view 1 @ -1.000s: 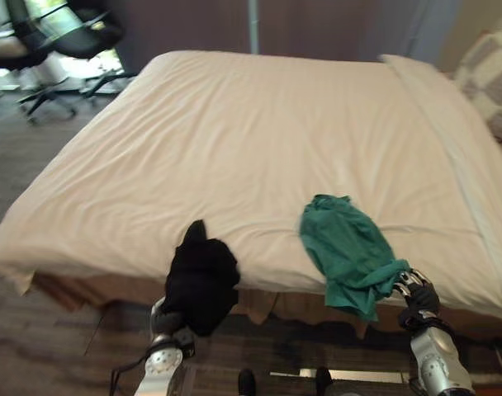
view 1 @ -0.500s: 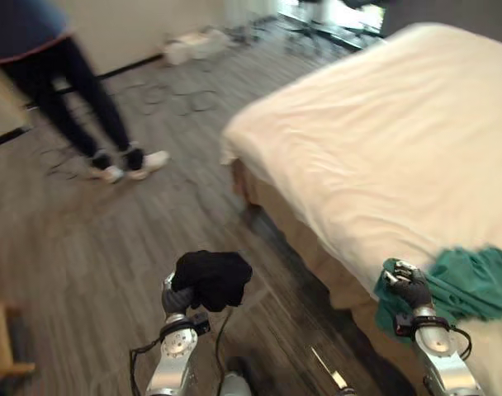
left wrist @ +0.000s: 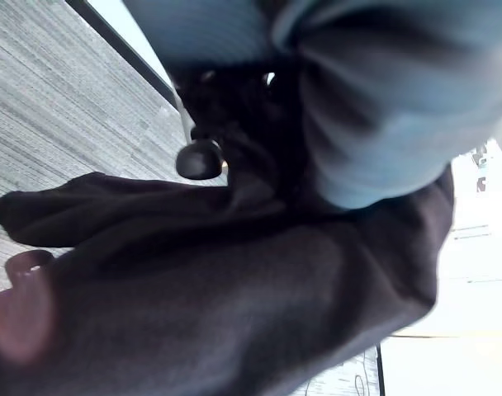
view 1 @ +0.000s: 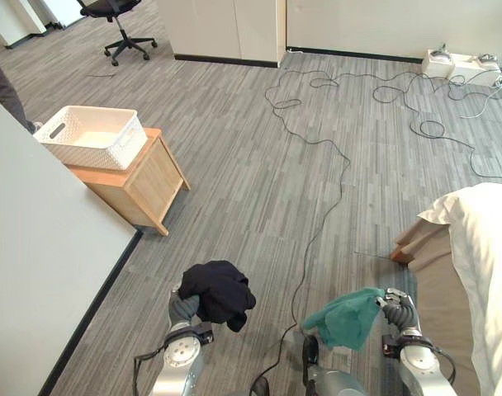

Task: Tidy up the quilt and then pick up the clothes from the bed and put them into the laundry hamper.

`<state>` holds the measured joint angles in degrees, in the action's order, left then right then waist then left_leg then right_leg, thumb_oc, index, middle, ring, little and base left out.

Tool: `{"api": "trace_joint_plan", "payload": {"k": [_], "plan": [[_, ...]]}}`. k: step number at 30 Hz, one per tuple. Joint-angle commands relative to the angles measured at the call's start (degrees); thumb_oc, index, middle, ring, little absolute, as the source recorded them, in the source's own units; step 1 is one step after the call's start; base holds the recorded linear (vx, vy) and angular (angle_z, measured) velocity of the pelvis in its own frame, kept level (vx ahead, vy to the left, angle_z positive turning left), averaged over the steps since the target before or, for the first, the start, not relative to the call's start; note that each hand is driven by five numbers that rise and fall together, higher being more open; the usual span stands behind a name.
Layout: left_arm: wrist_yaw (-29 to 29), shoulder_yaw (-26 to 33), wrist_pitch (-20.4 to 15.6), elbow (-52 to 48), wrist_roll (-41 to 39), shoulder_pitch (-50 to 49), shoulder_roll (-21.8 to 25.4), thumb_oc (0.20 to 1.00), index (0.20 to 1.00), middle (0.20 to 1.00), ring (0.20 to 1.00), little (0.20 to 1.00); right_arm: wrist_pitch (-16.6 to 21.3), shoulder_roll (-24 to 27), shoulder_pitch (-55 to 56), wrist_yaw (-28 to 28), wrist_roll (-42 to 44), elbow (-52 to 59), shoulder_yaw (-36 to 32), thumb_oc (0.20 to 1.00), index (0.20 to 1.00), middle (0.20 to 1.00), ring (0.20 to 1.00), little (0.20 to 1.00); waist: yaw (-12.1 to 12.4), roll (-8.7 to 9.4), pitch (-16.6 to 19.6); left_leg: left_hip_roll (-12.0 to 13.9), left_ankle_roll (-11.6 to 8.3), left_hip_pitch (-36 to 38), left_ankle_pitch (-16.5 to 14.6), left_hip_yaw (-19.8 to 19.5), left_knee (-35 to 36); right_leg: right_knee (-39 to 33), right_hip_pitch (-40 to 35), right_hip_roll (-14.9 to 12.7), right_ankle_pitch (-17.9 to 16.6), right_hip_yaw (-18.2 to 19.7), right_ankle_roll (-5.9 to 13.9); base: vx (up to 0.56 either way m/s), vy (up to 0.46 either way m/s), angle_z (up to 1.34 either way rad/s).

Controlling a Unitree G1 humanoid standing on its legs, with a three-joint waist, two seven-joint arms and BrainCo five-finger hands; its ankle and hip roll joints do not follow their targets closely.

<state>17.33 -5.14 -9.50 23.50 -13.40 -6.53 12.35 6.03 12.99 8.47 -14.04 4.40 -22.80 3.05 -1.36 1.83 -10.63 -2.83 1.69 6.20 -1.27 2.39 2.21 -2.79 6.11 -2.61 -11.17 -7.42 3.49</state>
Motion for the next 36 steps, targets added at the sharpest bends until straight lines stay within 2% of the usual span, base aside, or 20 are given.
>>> {"api": "trace_joint_plan", "payload": {"k": [1,3,5,7,8,10,14,17,18,19,20,21,22,24,28,29,31,32,33,36], "plan": [[-3.61,-4.79,-4.19,7.84,1.55,10.16,1.85,0.2,0.2,0.2,0.2,0.2,-0.93,5.8,-11.24,1.21,-13.87,-11.64,13.36,0.2,0.2,0.2,0.2,0.2,10.25,0.0,1.07,1.92,-5.44,-8.11,0.51,1.61,-6.39,1.94,-11.8,-1.6,15.13,-11.45,3.42,0.0,0.0,0.0],[-3.18,-6.29,-4.28,6.1,2.32,10.7,0.92,0.2,0.2,0.2,0.2,0.2,-0.57,6.53,-10.77,0.24,-14.53,-10.32,13.75,0.2,0.2,0.2,0.2,0.2,10.53,-0.11,-0.09,3.61,-8.44,-11.35,4.2,3.18,-12.91,-0.14,-14.12,-1.05,15.53,-11.35,2.36,0.0,0.032,-0.39],[-2.83,-7.16,-4.13,6.21,3.22,10.64,0.35,0.2,0.2,0.2,0.2,0.2,-0.79,6.97,-10.56,0.61,-15.08,-9.55,14.3,0.2,0.2,0.2,0.2,0.2,10.47,-0.2,-0.49,4.55,-9.14,-12.11,4.92,3.95,-15.11,-1.45,-15.38,-0.72,15.62,-11.28,2.0,0.07,0.051,0.08],[-2.06,-8.22,-3.12,7.54,5.45,10.32,-0.31,0.2,0.2,0.2,0.2,0.2,-1.19,7.29,-10.25,1.15,-15.61,-8.46,14.92,0.2,0.2,0.2,0.2,0.2,10.84,0.41,-0.64,3.89,-8.51,-12.78,4.38,4.15,-16.34,-2.21,-16.87,-0.56,16.32,-10.41,2.22,0.19,0.072,0.18],[-1.98,-9.01,-2.55,8.52,6.69,9.88,-0.66,0.2,0.2,0.2,0.2,0.2,-1.38,7.48,-10.04,1.27,-16.09,-7.55,15.24,0.2,0.2,0.2,0.2,0.2,11.23,1.4,-0.58,2.05,-6.8,-14.65,2.44,3.68,-13.88,-2.21,-17.25,-0.82,17.01,-9.13,2.47,0.16,0.04,-0.42],[-2.12,-9.42,-2.35,8.57,7.19,9.81,-0.62,0.2,0.2,0.2,0.2,0.2,-1.36,7.53,-10.14,1.27,-16.13,-7.42,15.19,0.2,0.2,0.2,0.2,0.2,11.6,1.81,-0.5,1.84,-6.42,-15.31,2.39,4.31,-11.91,-2.21,-17.45,-0.91,17.67,-8.74,2.7,0.24,0.068,-0.5],[-1.72,-8.93,-2.31,8.3,6.37,8.88,-0.11,0.2,0.2,0.2,0.2,0.2,-0.72,8.17,-10.84,0.83,-17.19,-2.52,15.08,0.2,0.2,0.2,0.2,0.2,13.53,2.91,-0.28,5.25,-6.54,-18.67,6.66,8.22,-4.13,-2.21,-19.78,-0.48,20.75,-7.93,3.68,0.42,0.139,-0.3],[-1.64,-9.23,-1.84,7.57,6.94,8.56,0.46,0.2,0.2,0.2,0.2,0.2,-0.52,8.24,-9.73,0.65,-17.58,0.03,14.25,0.2,0.2,0.2,0.2,0.2,13.36,3.97,0.68,4.74,-5.23,-18.16,6.7,8.7,-3.36,-2.21,-21.16,-1.09,20.98,-7.76,4.5,0.56,0.198,-0.1],[-1.99,-9.66,-1.8,5.24,8.25,8.65,2.3,0.2,0.2,0.2,0.2,0.2,0.07,7.95,-9.84,-0.08,-17.5,0.95,13.05,0.2,0.2,0.2,0.2,0.2,13.86,5.33,0.95,3.0,-2.86,-16.22,5.29,8.64,-2.33,5.7,-19.96,-2.59,20.02,-7.54,5.68,0.46,0.235,-0.22],[-1.92,-9.81,-1.6,4.34,8.71,8.8,3.09,0.2,0.2,0.2,0.2,0.2,0.02,7.6,-10.28,-0.36,-17.69,0.97,12.9,0.2,0.2,0.2,0.2,0.2,13.64,5.33,0.21,2.2,-1.66,-14.7,4.0,8.73,-2.4,14.41,-17.03,-4.45,17.45,-7.83,7.62,0.45,0.236,-0.32],[-1.93,-9.81,-1.58,4.32,8.71,8.82,3.09,0.2,0.2,0.2,0.2,0.2,0.02,7.6,-10.31,-0.36,-17.69,0.96,12.88,0.2,0.2,0.2,0.2,0.2,13.76,5.28,0.41,2.34,-1.64,-14.98,4.09,8.85,-2.41,14.61,-16.59,-4.38,17.41,-7.66,7.6,0.3,0.207,-0.21],[-1.65,-9.77,-1.43,3.44,8.77,8.97,3.82,0.2,0.2,0.2,0.2,0.2,-0.11,7.34,-10.76,-0.17,-17.77,2.07,12.86,0.2,0.2,0.2,0.2,0.2,12.81,4.96,-0.48,1.63,-0.78,-11.71,2.77,8.56,-1.57,22.79,-12.76,-6.07,13.68,-7.75,9.49,0.31,0.202,-0.11],[-1.31,-9.56,-1.16,2.71,8.87,9.47,4.17,0.2,0.2,0.2,0.2,0.2,-0.04,7.22,-11.1,0.39,-17.9,3.05,12.83,0.2,0.2,0.2,0.2,0.2,11.59,4.3,-1.19,1.47,-0.09,-8.29,2.07,7.64,-0.07,29.71,-8.61,-6.01,10.5,-6.66,10.02,0.5,0.288,0.28],[-0.84,-9.24,-1.28,1.58,9.04,10.46,4.61,0.2,0.2,0.2,0.2,0.2,0.1,7.66,-11.26,0.89,-17.73,5.0,12.05,0.2,0.2,0.2,0.2,0.2,9.5,1.92,-2.05,2.62,-0.12,-4.16,1.69,6.13,2.79,35.08,-1.39,-3.47,9.93,-6.31,9.24,0.59,0.197,0.52],[-2.57,-9.74,-1.8,-0.08,8.92,11.69,5.12,0.2,0.2,0.2,0.2,0.2,0.84,8.71,-10.32,1.46,-16.18,8.35,10.08,0.2,0.2,0.2,0.2,0.2,5.33,0.75,-2.37,2.56,-2.46,-0.19,-1.94,2.56,2.79,17.09,2.37,-5.15,12.15,-10.77,7.16,0.65,0.001,0.76],[-3.36,-9.52,-1.67,-0.26,9.65,12.28,5.16,0.2,0.2,0.2,0.2,0.2,0.69,8.58,-9.97,1.32,-16.02,9.64,9.2,0.2,0.2,0.2,0.2,0.2,4.25,0.73,-1.85,2.77,-3.51,2.24,-4.77,1.16,2.79,5.41,4.94,-6.57,9.0,-9.78,8.16,0.67,-0.107,0.75],[-3.55,-9.35,-1.67,-0.09,10.1,12.65,4.92,0.2,0.2,0.2,0.2,0.2,0.43,8.33,-9.52,1.45,-16.2,10.58,9.0,0.2,0.2,0.2,0.2,0.2,3.47,0.27,-1.68,3.4,-3.97,3.58,-6.14,-0.01,2.79,-0.63,5.84,-7.39,6.24,-9.45,9.09,0.77,-0.121,0.79],[-3.19,-8.91,-1.69,0.71,11.14,13.37,4.32,0.2,0.2,0.2,0.2,0.2,0.32,8.24,-8.39,1.51,-17.13,12.17,8.52,0.2,0.2,0.2,0.2,0.2,1.96,-0.41,-1.35,4.75,-5.06,8.24,-8.41,-1.34,2.79,-2.21,11.38,-10.16,4.92,-7.3,10.73,1.06,-0.162,0.97],[-3.19,-9.08,-1.77,0.94,11.35,13.26,4.07,0.2,0.2,0.2,0.2,0.2,0.05,8.07,-7.6,1.72,-17.46,13.01,8.52,0.2,0.2,0.2,0.2,0.2,1.57,-0.69,-1.2,5.52,-5.33,9.89,-9.42,-1.79,2.79,-2.21,12.01,-10.9,4.11,-7.06,11.31,1.11,-0.203,0.87],[-3.52,-9.41,-2.09,1.87,11.54,12.88,3.3,0.2,0.2,0.2,0.2,0.2,0.19,8.65,-5.51,2.16,-18.59,15.14,7.9,0.2,0.2,0.2,0.2,0.2,0.36,-0.62,-0.28,7.78,-7.06,14.78,-9.95,-3.8,2.79,-2.21,10.24,-10.8,1.33,-6.17,11.51,0.67,-0.211,0.84]]}}
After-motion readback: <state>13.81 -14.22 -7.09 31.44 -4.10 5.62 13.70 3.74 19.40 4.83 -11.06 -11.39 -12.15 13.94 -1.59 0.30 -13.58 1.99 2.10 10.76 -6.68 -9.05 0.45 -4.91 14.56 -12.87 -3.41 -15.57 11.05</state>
